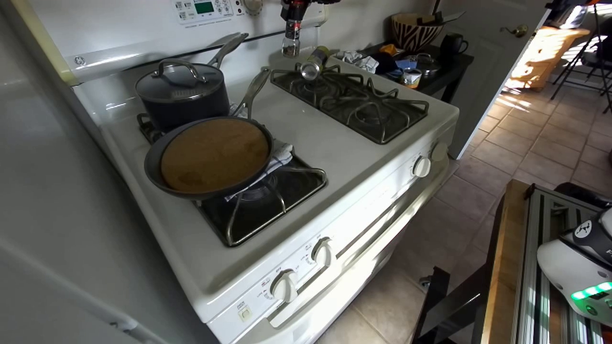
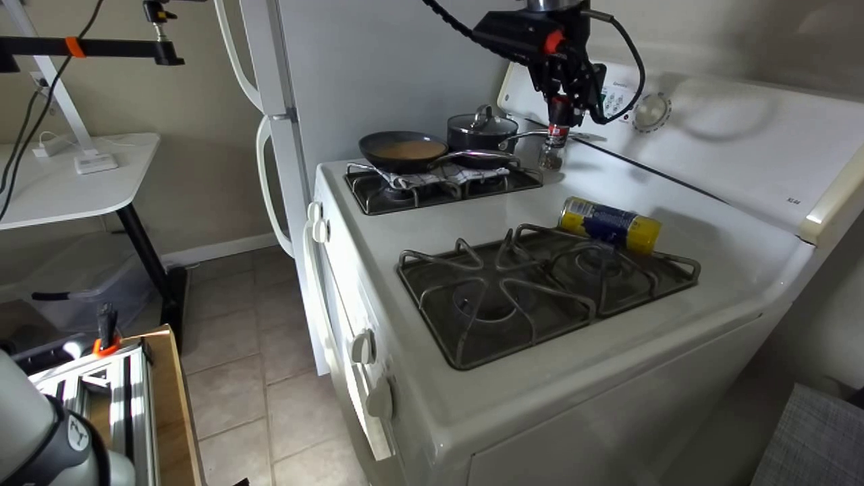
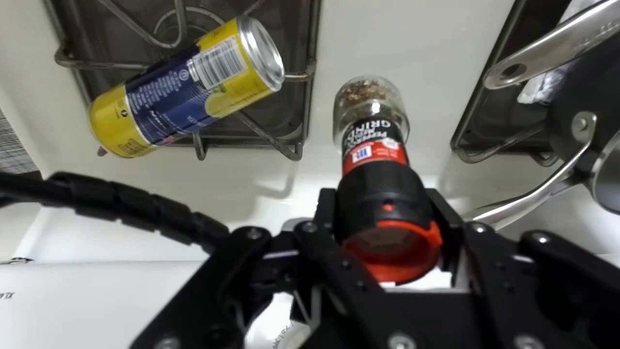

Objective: Put the glass jar in the middle of the stove.

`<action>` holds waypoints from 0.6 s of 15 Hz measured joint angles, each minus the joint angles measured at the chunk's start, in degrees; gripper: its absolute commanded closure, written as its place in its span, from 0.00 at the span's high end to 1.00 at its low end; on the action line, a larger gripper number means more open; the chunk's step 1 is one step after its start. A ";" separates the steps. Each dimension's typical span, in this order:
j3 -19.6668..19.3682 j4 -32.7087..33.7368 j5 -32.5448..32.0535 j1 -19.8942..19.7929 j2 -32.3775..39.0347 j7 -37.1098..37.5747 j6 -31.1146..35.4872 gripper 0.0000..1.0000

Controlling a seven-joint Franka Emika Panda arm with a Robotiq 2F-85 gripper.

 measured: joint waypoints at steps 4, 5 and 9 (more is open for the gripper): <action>0.02 8.65 0.09 0.49 8.63 1.46 -1.88 0.43; 0.02 10.40 0.09 0.70 10.19 1.52 -2.73 0.43; 0.02 12.81 0.09 0.92 11.94 1.39 -2.99 0.18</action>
